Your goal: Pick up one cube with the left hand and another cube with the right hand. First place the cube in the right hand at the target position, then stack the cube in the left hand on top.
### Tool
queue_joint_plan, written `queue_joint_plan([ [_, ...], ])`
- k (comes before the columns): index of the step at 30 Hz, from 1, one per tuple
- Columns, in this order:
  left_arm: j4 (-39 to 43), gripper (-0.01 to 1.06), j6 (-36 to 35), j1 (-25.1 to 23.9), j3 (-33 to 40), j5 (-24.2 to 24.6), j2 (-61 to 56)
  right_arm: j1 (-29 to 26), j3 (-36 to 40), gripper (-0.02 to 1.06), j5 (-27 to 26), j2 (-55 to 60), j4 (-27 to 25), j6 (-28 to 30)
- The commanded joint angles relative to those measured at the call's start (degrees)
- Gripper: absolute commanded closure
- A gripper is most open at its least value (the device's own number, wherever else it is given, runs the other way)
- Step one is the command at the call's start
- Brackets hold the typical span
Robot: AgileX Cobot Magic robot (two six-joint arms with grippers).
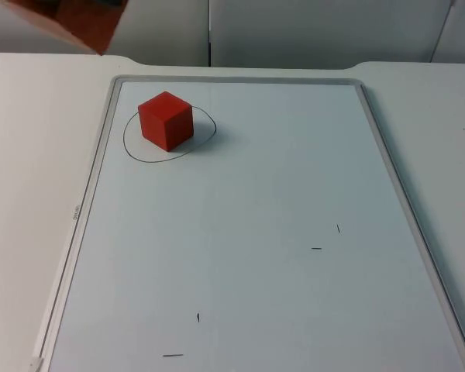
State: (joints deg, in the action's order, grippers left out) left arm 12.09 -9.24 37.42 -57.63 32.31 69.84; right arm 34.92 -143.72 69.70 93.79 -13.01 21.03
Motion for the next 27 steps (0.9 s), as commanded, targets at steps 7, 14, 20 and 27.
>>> queue_joint_plan([
  [7,-0.57,0.94,5.06,-1.75,-12.54,2.14,11.54,0.17,0.51,0.33,0.26,-11.15,-2.37,-1.11],
  [14,-19.65,0.94,23.23,-7.92,-18.31,3.78,19.48,0.17,19.85,0.33,0.26,-23.88,-2.05,0.61],
  [20,-23.13,0.94,27.02,-10.60,-18.39,2.96,24.15,0.17,38.65,0.33,-3.84,-34.83,-2.28,0.40],
  [27,-26.71,0.94,29.62,-10.48,-19.98,3.20,31.44,0.17,59.96,0.33,-15.54,-44.39,-2.01,-0.03],
])
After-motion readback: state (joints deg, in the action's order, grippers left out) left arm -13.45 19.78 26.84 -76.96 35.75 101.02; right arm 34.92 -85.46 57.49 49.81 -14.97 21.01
